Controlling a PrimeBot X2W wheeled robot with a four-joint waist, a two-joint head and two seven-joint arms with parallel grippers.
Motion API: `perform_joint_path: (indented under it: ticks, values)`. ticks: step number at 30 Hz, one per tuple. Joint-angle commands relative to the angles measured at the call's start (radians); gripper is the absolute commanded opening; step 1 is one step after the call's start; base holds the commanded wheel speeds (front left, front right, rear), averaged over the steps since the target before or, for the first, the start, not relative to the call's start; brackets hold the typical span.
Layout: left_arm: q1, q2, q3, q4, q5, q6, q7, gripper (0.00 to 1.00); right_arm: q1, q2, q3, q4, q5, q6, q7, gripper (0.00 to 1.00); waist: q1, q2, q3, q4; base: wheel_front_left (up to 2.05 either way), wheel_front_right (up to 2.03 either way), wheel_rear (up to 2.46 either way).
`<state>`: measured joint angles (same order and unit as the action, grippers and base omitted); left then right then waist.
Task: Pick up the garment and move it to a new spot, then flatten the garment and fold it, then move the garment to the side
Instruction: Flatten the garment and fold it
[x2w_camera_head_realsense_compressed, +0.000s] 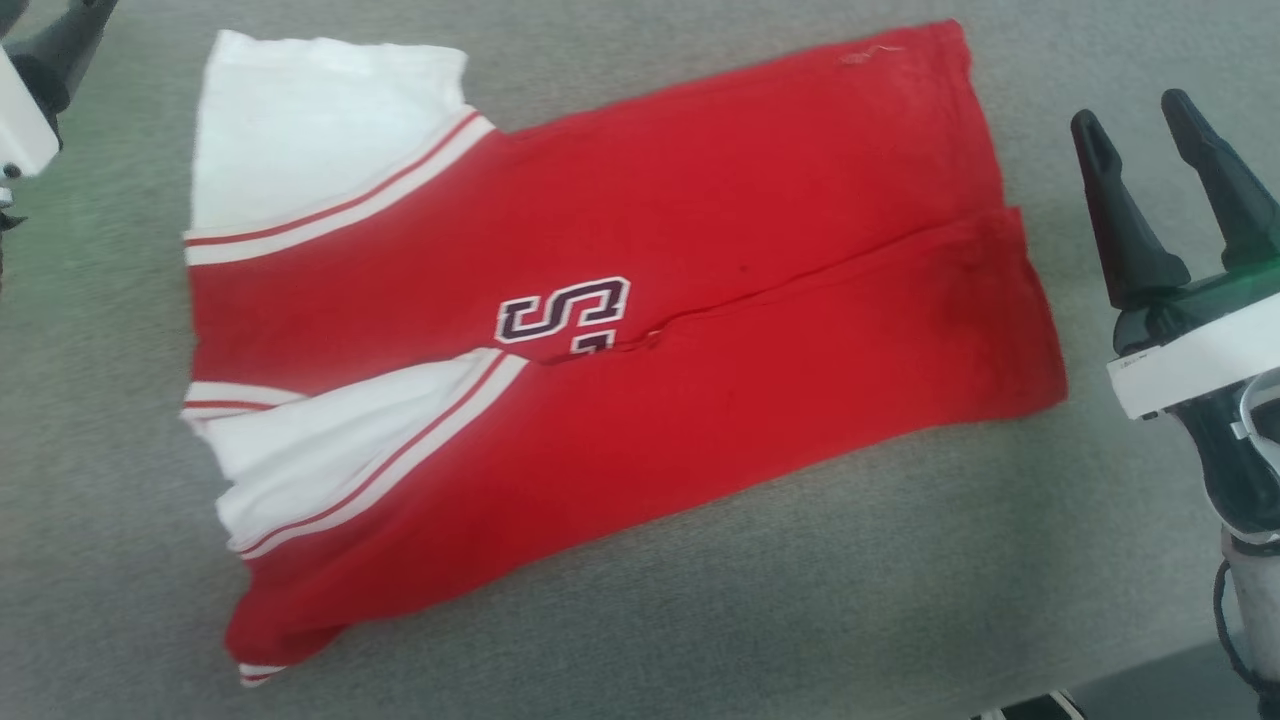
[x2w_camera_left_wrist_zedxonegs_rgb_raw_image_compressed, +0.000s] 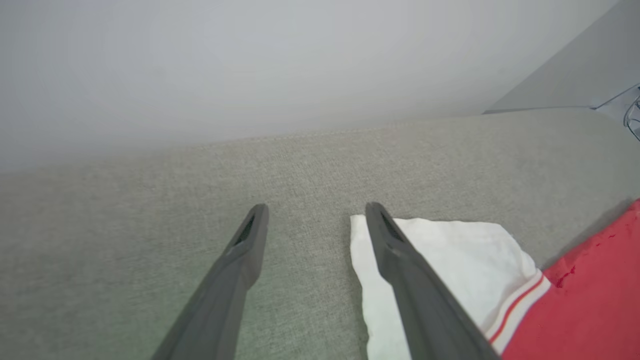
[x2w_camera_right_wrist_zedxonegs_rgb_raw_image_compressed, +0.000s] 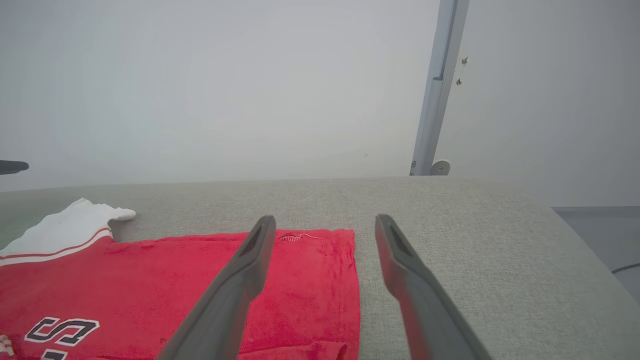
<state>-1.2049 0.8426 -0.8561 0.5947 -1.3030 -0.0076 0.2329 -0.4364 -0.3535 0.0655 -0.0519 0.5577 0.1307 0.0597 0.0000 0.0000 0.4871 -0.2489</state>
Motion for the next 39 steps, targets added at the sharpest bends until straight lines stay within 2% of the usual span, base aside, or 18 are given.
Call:
perform_joint_path:
  ticks: [1, 4, 8, 15, 16, 17, 18, 19, 25, 30, 34, 39]
  values:
    - [-0.028, -0.011, -0.015, 0.035, -0.016, -0.013, 0.078, 1.00, -0.004, 0.007, 0.002, 0.005, -0.004, 0.000, -0.009, 1.00, 0.0000, 0.0000, 0.018, -0.026, 0.00, 0.00, 0.00]
    - [-0.076, -0.020, -0.049, 0.083, -0.045, -0.050, 0.258, 1.00, -0.001, 0.010, 0.008, 0.008, 0.000, 0.000, -0.010, 1.00, 0.0000, 0.0000, 0.025, -0.039, 0.00, 0.00, 0.00]
    - [-0.112, -0.031, -0.082, 0.104, -0.069, -0.080, 0.416, 1.00, 0.001, 0.013, 0.016, 0.014, 0.010, 0.000, -0.002, 1.00, 0.0000, 0.0000, 0.041, -0.051, 0.00, 0.00, 0.00]
    - [-0.154, -0.061, -0.115, 0.128, -0.040, -0.103, 0.474, 1.00, -0.028, 0.006, 0.031, 0.018, 0.020, 0.000, -0.003, 1.00, 0.0000, 0.0000, 0.087, -0.061, 0.00, 0.00, 0.00]
    - [-0.156, -0.065, -0.120, 0.130, -0.035, -0.105, 0.472, 0.97, -0.032, 0.005, 0.033, 0.019, 0.021, 0.000, -0.001, 1.00, 0.0000, 0.0000, 0.091, -0.061, 0.00, 0.00, 0.00]
    - [-0.156, -0.072, -0.122, 0.134, -0.034, -0.108, 0.474, 0.63, -0.038, 0.004, 0.035, 0.021, 0.023, 0.000, 0.002, 1.00, 0.0000, 0.0000, 0.096, -0.061, 0.00, 0.00, 0.00]
    - [-0.157, -0.077, -0.126, 0.137, -0.037, -0.112, 0.481, 0.36, -0.045, 0.000, 0.039, 0.023, 0.024, 0.000, 0.009, 1.00, 0.0000, 0.0000, 0.098, -0.060, 0.00, 0.00, 0.00]
    - [-0.158, -0.083, -0.127, 0.138, -0.044, -0.113, 0.487, 0.00, -0.054, -0.005, 0.042, 0.024, 0.025, 0.000, 0.013, 1.00, 0.0000, 0.0000, 0.101, -0.058, 0.00, 0.00, 0.00]
    - [-0.166, -0.093, -0.130, 0.133, -0.050, -0.119, 0.492, 0.00, -0.143, -0.052, 0.091, 0.054, 0.045, 0.000, 0.121, 1.00, 0.0000, 0.0000, 0.106, -0.047, 0.00, 0.00, 0.00]
    - [-0.190, -0.102, -0.127, 0.118, -0.059, -0.123, 0.490, 0.00, -0.299, -0.111, 0.158, 0.153, 0.078, 0.000, 0.342, 1.00, 0.0000, 0.0000, 0.123, -0.018, 0.00, 0.00, 0.00]
    - [-0.205, -0.122, -0.130, 0.095, -0.061, -0.123, 0.483, 0.00, -0.433, -0.139, 0.191, 0.268, 0.153, 0.000, 0.559, 1.00, 0.0000, 0.0000, 0.144, 0.013, 0.00, 0.00, 0.00]
    - [-0.211, -0.136, -0.141, 0.058, -0.066, -0.123, 0.471, 0.00, -0.570, -0.139, 0.195, 0.413, 0.197, 0.000, 0.704, 1.00, 0.0000, 0.0000, 0.172, 0.047, 0.00, 0.00, 0.00]
